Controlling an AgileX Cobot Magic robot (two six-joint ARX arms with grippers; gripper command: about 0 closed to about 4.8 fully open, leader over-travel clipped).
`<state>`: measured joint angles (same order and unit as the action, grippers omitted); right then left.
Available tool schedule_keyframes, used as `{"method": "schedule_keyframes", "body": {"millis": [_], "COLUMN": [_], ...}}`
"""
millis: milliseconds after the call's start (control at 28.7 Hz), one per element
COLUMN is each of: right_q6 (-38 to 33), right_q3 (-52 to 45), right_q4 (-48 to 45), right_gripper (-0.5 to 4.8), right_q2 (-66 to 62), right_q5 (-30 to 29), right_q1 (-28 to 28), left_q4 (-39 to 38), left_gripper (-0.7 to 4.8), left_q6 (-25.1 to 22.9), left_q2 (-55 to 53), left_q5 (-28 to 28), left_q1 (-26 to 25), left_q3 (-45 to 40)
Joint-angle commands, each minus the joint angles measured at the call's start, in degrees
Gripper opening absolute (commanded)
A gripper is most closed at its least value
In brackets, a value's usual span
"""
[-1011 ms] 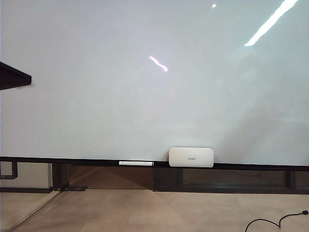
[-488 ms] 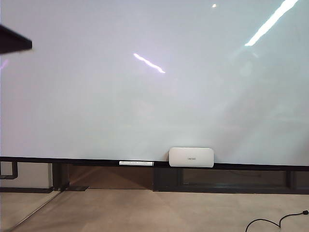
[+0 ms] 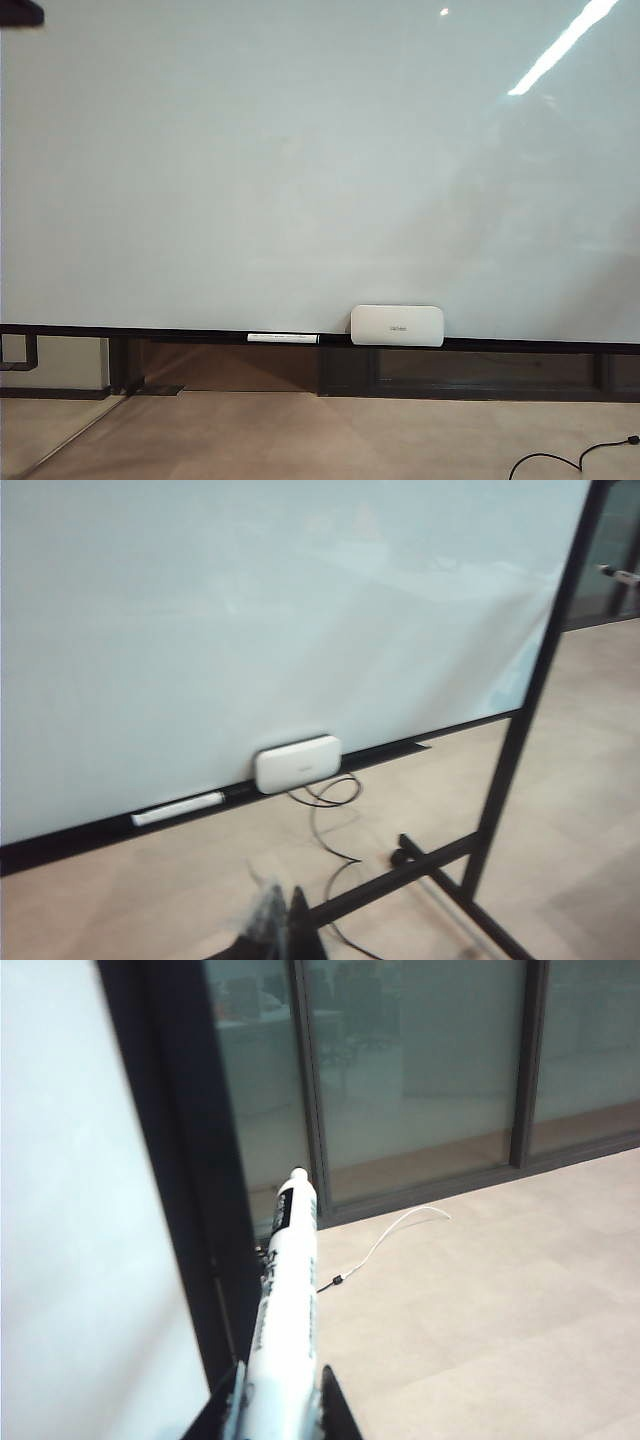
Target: Reach to the right to find the marker pen, pick it up, and write the number 14 on the whiteboard.
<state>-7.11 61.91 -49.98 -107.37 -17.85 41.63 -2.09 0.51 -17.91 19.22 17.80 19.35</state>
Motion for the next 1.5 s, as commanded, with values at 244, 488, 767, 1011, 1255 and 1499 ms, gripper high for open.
{"method": "schedule_keyframes", "body": {"millis": [244, 488, 767, 1011, 1255, 1499], "right_q6": [-0.6, -0.5, -0.4, -0.4, -0.6, -0.4], "right_q3": [-11.0, -15.5, -15.4, -15.2, -15.2, -14.1], "right_q4": [4.0, 12.8, 21.0, 21.0, 21.3, 20.6], "right_gripper": [-0.01, -0.01, -0.01, -0.01, -0.01, -0.01], "right_q2": [16.5, 29.2, 36.1, 38.2, 38.3, 36.4], "right_q5": [1.4, 3.0, 5.1, 7.9, 8.8, 11.5], "right_q1": [-2.1, -7.5, -21.4, -35.8, -48.2, -57.8], "left_q4": [-10.5, -16.0, -19.2, -16.6, -16.7, -17.1], "left_gripper": [-0.06, -0.06, -0.06, -0.06, -0.06, -0.06], "left_q6": [-2.4, -6.8, -6.3, -8.9, -9.4, -11.5], "left_q2": [0.0, 0.0, 0.1, 0.1, 0.1, 0.0], "left_q5": [-8.3, -11.7, -17.5, -21.0, -27.3, -21.3], "left_q1": [0.0, 0.0, 0.0, 0.0, 0.0, 0.0], "left_q3": [7.3, 13.6, 14.6, 16.5, 19.5, 21.7]}}
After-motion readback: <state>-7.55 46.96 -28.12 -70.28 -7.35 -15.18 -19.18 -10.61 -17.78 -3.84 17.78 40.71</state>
